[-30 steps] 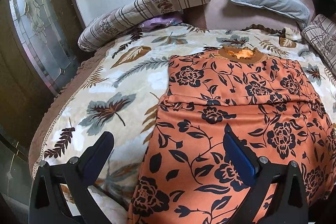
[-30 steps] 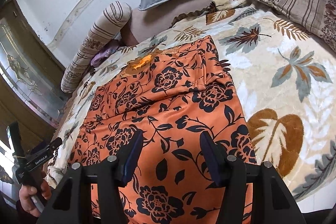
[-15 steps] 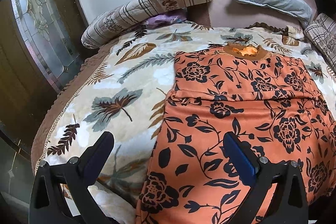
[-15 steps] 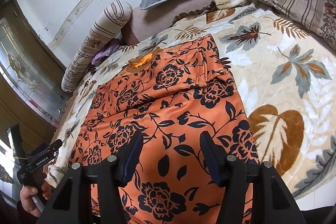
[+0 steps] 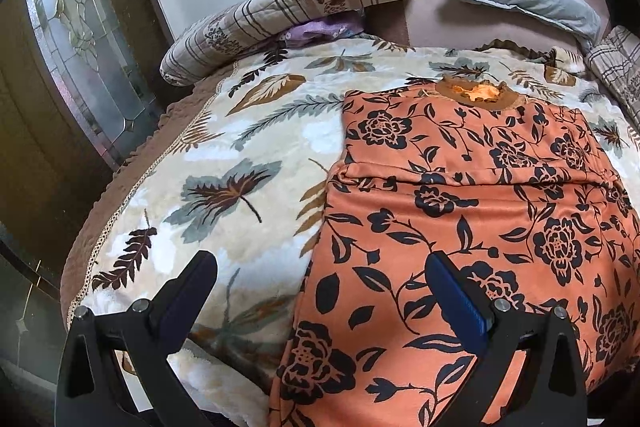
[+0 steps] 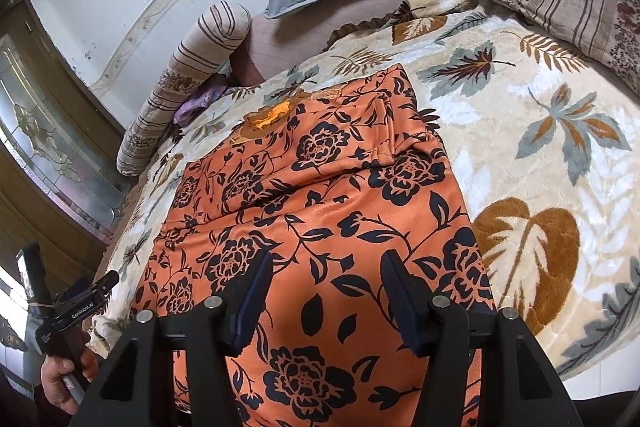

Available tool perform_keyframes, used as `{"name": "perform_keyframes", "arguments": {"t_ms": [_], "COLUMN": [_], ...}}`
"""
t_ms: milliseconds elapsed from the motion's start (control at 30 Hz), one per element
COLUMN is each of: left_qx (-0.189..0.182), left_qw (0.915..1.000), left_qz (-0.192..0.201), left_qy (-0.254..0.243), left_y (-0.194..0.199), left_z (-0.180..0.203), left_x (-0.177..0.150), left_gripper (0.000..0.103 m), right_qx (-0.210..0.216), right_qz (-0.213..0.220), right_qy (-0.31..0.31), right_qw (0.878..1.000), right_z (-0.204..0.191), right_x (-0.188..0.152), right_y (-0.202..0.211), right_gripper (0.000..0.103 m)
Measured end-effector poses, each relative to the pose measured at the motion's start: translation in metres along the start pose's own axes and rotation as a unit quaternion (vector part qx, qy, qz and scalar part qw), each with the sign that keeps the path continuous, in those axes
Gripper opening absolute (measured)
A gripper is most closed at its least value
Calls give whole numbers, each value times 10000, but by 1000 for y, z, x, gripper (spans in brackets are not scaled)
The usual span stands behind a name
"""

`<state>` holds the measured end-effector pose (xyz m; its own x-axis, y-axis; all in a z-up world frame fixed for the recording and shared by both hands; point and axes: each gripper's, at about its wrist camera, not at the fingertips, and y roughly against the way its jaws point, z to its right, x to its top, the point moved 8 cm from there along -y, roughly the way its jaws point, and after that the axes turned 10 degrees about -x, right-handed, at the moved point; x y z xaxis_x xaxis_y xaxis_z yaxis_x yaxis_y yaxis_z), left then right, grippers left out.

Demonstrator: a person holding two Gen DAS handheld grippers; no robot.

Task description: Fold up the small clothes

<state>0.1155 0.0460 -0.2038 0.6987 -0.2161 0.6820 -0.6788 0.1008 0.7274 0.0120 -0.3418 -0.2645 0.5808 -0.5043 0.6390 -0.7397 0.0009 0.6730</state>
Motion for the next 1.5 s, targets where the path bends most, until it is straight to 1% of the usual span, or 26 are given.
{"name": "perform_keyframes", "arguments": {"t_ms": [600, 1000, 1133, 1500], "left_qx": [15, 51, 53, 35], "left_qw": [10000, 10000, 9999, 9998], "left_qz": [-23, -62, -67, -166], "left_qy": [7, 48, 73, 75], "left_y": [1, 1, 1, 0], "left_z": [-4, -12, -14, -18], "left_x": [-5, -11, -13, -22], "left_gripper": [103, 103, 103, 103], "right_qx": [-2, -67, -36, -265], "right_qz": [46, 45, -31, -340], "right_qy": [-6, -88, -180, -82], "right_qw": [10000, 9999, 9998, 9990], "right_z": [0, 11, 18, 36], "right_x": [0, -4, -7, -27], "right_y": [6, 20, 25, 34], "right_gripper": [60, 60, 60, 60]}}
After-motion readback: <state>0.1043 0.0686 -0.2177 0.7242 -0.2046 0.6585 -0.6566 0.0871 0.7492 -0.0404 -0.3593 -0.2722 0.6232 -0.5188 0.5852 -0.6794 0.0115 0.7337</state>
